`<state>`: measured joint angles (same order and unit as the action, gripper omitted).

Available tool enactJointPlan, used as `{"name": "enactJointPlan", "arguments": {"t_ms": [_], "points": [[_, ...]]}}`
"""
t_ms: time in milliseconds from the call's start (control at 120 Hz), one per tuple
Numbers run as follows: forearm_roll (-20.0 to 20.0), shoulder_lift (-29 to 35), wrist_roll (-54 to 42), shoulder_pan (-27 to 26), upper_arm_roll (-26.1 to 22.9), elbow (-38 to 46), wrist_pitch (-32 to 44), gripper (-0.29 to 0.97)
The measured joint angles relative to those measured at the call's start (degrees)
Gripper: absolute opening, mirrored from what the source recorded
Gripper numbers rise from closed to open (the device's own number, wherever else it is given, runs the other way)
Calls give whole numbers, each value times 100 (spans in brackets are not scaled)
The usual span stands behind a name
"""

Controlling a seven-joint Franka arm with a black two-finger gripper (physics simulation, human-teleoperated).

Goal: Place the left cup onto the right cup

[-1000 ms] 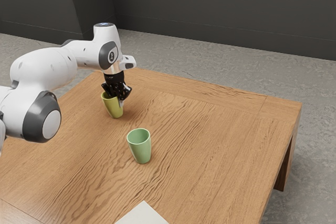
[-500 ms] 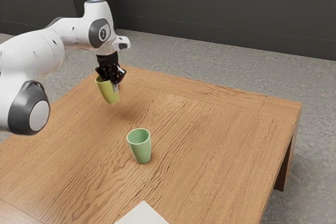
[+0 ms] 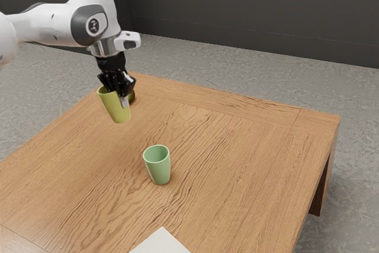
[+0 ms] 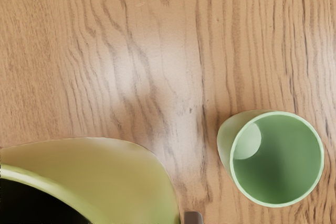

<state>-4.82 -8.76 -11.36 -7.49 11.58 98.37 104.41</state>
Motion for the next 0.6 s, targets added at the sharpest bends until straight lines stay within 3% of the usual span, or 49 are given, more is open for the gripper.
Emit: {"name": "enactJointPlan", "arguments": {"t_ms": [350, 600], "points": [[469, 960, 453, -634, -286, 1073, 403, -10], [487, 829, 868, -1183, -320, 1241, 607, -10]]}}
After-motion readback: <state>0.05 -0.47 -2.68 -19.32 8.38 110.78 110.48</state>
